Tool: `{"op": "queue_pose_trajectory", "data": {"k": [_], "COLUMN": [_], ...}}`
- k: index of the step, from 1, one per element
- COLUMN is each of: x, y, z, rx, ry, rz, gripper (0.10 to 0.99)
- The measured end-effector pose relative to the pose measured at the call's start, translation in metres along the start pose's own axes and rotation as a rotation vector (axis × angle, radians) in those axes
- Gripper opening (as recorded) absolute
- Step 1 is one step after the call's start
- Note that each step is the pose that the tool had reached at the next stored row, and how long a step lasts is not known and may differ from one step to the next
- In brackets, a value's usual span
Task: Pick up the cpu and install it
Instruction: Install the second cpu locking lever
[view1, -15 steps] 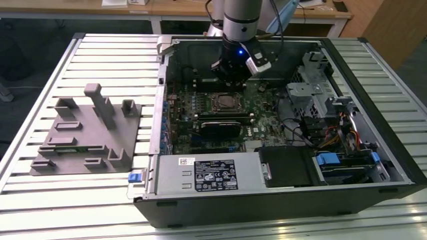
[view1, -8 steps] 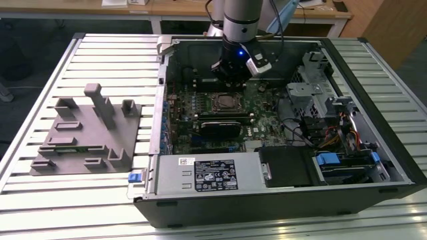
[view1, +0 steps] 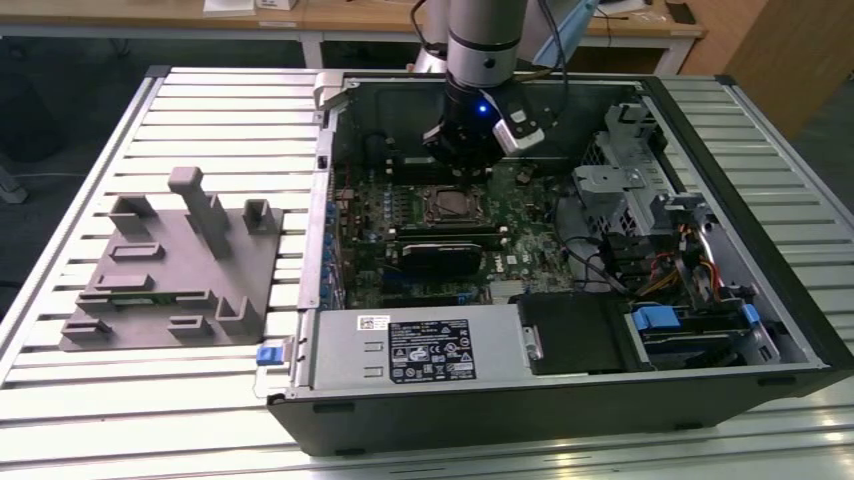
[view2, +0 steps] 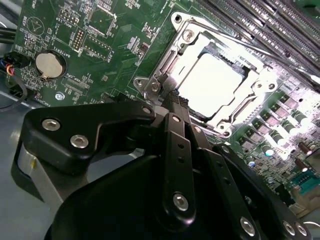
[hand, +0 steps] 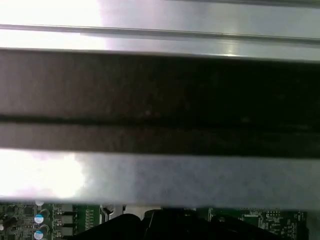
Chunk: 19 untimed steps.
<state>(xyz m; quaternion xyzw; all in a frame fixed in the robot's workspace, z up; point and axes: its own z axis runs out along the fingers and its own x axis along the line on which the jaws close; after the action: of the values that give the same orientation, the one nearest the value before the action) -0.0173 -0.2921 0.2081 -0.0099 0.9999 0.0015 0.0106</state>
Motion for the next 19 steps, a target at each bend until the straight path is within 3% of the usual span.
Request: {"op": "queue_pose_trajectory", "data": {"k": [3,8,11,19], "x": [0.0,-0.0004,-0.0004,0.0001], "y": [-0.0005,-0.0007,-0.0035,-0.0267], "z": [-0.0036,-0.0245,-0.0253,-0.0248], "rx": [0.0,0.0,0.0,-0.006], "ry": [0.0,0.0,0.0,0.0005], "rz": [0.0,0.0,0.0,0.0], "gripper": [0.106,0.106,0.106,0.106]}}
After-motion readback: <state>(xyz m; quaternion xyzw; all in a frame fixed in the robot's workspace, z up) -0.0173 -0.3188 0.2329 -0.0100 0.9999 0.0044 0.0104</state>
